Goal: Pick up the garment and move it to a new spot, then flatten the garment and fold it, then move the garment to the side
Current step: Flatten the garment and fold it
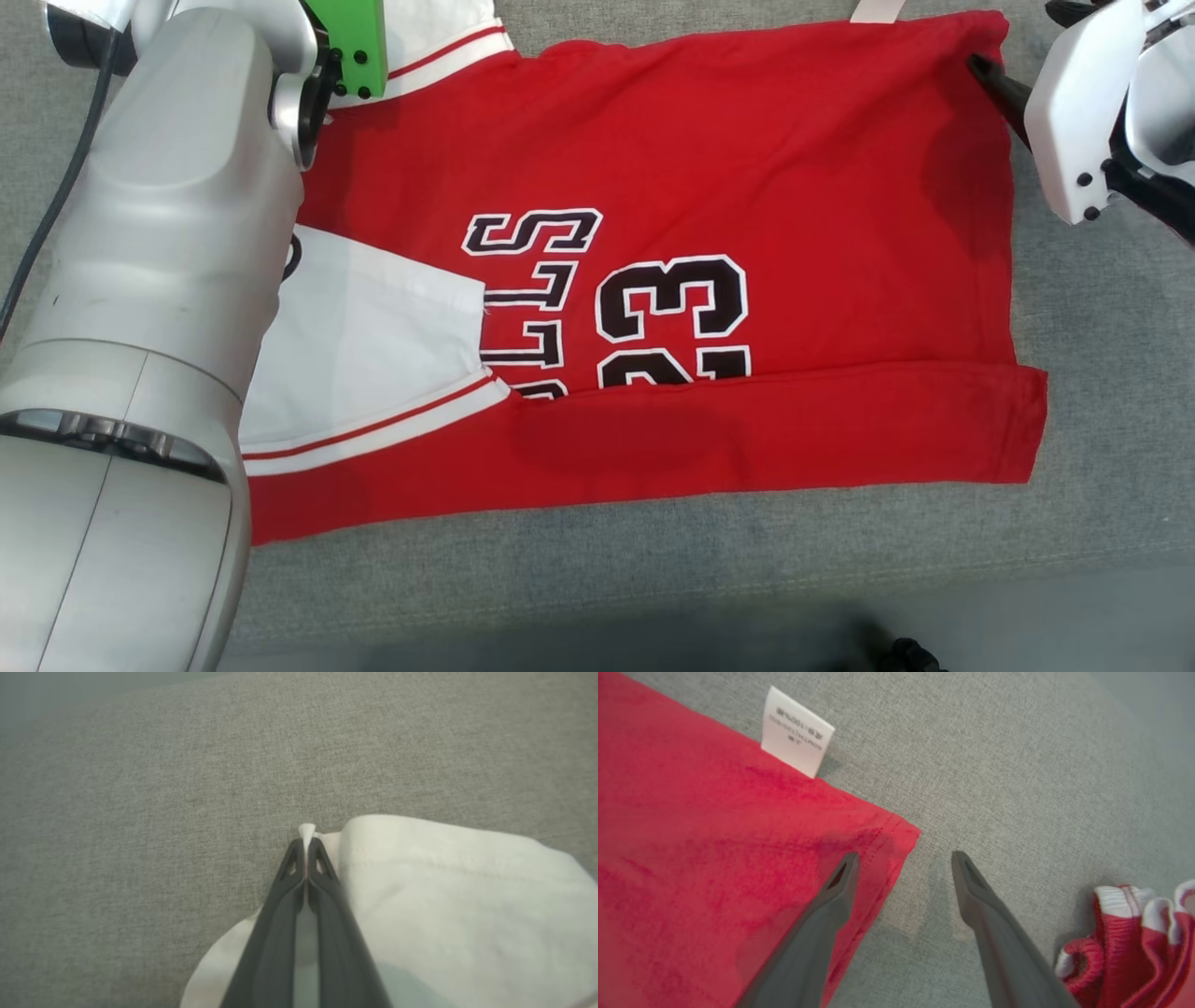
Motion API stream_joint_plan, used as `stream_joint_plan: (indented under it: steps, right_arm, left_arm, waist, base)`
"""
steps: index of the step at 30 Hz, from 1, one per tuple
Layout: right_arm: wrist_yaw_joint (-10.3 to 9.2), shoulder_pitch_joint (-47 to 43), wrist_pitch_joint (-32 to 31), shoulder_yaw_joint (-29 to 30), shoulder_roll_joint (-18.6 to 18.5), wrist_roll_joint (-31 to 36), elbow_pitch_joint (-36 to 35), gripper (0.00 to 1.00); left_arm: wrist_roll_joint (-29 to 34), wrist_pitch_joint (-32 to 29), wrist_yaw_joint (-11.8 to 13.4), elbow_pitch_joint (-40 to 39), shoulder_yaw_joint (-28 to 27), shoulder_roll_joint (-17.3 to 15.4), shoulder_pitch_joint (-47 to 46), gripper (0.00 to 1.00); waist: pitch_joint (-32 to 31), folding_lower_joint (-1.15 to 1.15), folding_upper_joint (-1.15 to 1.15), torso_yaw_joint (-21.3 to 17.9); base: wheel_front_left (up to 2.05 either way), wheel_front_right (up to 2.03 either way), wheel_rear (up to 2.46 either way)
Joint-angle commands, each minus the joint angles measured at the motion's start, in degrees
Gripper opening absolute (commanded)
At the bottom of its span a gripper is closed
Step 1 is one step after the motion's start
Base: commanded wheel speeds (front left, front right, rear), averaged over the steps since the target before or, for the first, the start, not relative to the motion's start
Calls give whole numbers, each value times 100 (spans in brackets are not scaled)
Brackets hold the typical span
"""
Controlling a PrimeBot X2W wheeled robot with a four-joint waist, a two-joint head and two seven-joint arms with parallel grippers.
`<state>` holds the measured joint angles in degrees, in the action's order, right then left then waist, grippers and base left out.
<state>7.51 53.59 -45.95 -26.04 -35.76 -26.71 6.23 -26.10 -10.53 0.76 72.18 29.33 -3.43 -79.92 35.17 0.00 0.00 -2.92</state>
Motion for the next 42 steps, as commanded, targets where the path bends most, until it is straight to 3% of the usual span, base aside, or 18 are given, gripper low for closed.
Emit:
stream_joint_plan:
  steps: [1, 10, 11, 12, 14, 27, 42]
  right_arm:
    - [-5, 17, 33, -4, 27, 33, 23, 100]
    - [-5, 243, 265, -93, 194, 72, 647, 100]
    - [-5, 227, 308, -111, 273, 19, 790, 81]
    - [-5, 227, 336, -142, 286, 20, 848, 47]
    - [-7, 210, 319, -254, 307, -34, 1013, 0]
    - [-7, 158, 806, -409, 273, -144, 1056, 0]
    - [-7, -494, 1303, -771, -453, -24, 599, 0]
  left_arm:
    - [-27, -34, -9, 47, 14, 1, 47, 0]
    - [-84, -15, -18, 33, 101, 28, -77, 0]
    - [-97, -6, -15, 31, 121, 33, -91, 0]
    - [-103, -12, -12, 32, 132, 35, -94, 0]
    - [-120, 5, -17, 41, 161, 37, -95, 0]
    - [-282, 490, -39, -33, 88, -35, 80, 0]
    - [-686, 1802, -220, -425, -210, -120, 948, 0]
  waist:
    - [31, 0, 0, 23]
    - [179, 0, 0, 83]
    - [205, 0, 0, 93]
    - [215, 0, 0, 96]
    - [225, 0, 0, 99]
    - [-274, 0, 0, 100]
    - [-1062, 0, 0, 541]
  base:
    - [0, 0, 0]
    - [0, 0, 0]
    - [0, 0, 0]
    - [0, 0, 0]
    - [0, 0, 0]
    - [0, 0, 0]
    - [0, 0, 0]
